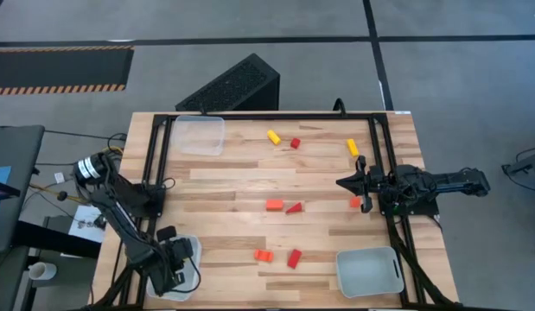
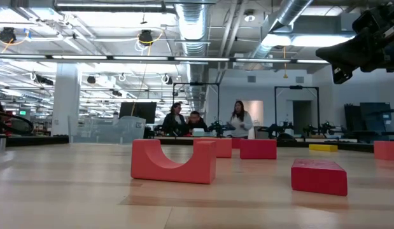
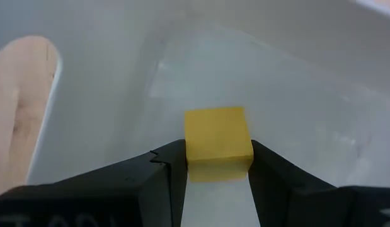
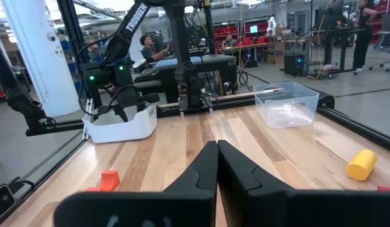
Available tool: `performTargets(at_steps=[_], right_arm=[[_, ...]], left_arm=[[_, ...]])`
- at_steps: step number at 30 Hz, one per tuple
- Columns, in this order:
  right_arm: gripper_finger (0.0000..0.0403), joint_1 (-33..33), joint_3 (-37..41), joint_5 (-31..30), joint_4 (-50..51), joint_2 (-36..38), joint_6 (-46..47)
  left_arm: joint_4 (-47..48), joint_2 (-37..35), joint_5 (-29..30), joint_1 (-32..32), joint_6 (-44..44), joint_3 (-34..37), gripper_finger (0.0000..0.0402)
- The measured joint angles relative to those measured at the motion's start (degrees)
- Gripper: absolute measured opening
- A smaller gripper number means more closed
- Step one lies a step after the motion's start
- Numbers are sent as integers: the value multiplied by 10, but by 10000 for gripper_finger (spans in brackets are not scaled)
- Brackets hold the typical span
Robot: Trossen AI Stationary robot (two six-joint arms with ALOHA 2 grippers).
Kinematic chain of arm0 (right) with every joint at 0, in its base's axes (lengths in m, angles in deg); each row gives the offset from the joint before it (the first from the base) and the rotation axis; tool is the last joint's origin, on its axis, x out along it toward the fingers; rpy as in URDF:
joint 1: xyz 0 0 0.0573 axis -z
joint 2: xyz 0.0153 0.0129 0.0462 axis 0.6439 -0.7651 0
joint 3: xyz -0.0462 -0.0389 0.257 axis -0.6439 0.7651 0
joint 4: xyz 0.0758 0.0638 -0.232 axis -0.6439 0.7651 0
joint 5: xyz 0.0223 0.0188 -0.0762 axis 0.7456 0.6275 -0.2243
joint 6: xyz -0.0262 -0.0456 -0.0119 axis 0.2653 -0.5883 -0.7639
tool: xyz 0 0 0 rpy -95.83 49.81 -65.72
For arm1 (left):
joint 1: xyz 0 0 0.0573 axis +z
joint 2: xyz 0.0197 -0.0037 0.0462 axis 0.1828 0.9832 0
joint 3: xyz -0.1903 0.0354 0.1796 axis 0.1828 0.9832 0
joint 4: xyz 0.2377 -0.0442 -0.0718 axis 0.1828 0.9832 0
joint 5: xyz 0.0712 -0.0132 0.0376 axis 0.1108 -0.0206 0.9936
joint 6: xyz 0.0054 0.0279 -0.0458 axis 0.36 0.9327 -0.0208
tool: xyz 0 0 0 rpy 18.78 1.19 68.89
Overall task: Sort & place blocks by color
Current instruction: Put the left yellow block into the white bin
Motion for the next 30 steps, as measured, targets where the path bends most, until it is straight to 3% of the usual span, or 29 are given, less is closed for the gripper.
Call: performTargets(at_steps=[8,15,24,30], right_arm=[[28,0,0,0,0,0,0],[28,0,0,0,0,0,0],[27,0,0,0,0,0,0],[29,0,0,0,0,0,-13]], left_arm=[[4,-53,46,0,2,13,108],[-32,-66,25,0,-6,43,110],[-28,-65,21,1,-20,43,169],[-19,-62,23,2,-8,1,190]])
